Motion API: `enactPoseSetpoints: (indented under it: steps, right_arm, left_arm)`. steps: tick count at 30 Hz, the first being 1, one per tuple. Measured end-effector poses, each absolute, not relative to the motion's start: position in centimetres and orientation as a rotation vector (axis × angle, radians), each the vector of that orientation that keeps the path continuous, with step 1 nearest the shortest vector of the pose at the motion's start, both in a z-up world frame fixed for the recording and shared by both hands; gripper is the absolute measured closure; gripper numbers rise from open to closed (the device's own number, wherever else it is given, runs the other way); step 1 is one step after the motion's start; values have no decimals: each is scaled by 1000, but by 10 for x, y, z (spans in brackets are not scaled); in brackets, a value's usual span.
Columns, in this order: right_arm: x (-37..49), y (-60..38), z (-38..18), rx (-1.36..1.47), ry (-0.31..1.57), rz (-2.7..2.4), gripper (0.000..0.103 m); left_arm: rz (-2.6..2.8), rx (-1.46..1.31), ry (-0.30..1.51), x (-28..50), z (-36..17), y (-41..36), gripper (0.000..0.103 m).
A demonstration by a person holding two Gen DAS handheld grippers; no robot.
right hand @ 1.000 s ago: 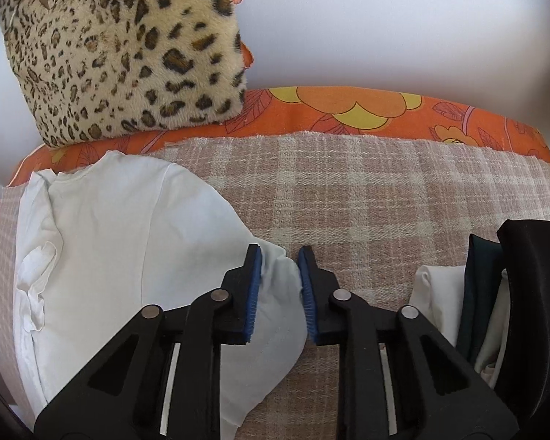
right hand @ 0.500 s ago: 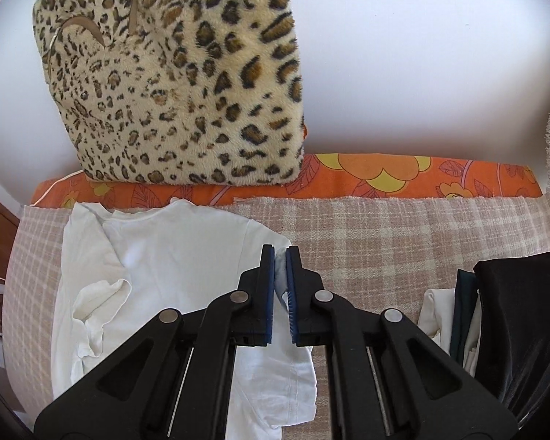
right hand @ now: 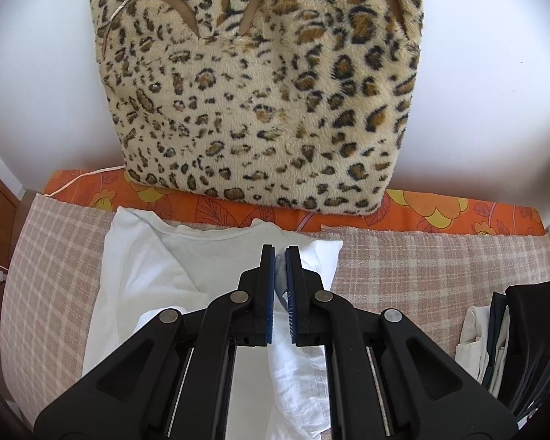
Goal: Fold small clothes
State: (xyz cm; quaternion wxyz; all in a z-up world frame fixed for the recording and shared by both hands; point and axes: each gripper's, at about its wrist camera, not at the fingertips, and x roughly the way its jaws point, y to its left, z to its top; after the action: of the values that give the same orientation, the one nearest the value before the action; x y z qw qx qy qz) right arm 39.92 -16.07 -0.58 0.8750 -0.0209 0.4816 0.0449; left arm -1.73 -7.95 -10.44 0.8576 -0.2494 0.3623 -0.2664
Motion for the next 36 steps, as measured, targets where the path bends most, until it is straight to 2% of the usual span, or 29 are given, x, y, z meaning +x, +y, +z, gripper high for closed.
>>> enactPoseSetpoints:
  steps: [16, 21, 22, 24, 25, 26, 33, 36]
  right_arm:
    - [407, -88, -26, -85, 1034, 139, 96]
    - [409, -67, -41, -73, 1096, 203, 96]
    - [408, -63, -44, -67, 1106, 225, 94]
    - [404, -58, -46, -48, 1114, 271, 77]
    - [401, -57, -44, -46, 1106, 280, 57]
    - [398, -56, -40, -48, 1089, 282, 44]
    - [361, -98, -3, 50, 1003, 291, 43]
    - [328, -126, -1, 90, 1025, 290, 43]
  left_arm:
    - [-481, -501, 706, -35, -104, -53, 101]
    - [-464, -506, 741, -36, -115, -54, 101]
    - [-462, -507, 742, -37, -116, -53, 101]
    - [-460, -506, 737, -39, -115, -53, 101]
    - [-457, -502, 733, -40, -114, -53, 101]
    - [-455, -502, 728, -41, -114, -53, 101]
    - [-439, -512, 722, -45, -114, -48, 101]
    - [-440, -508, 717, -50, -113, -49, 102]
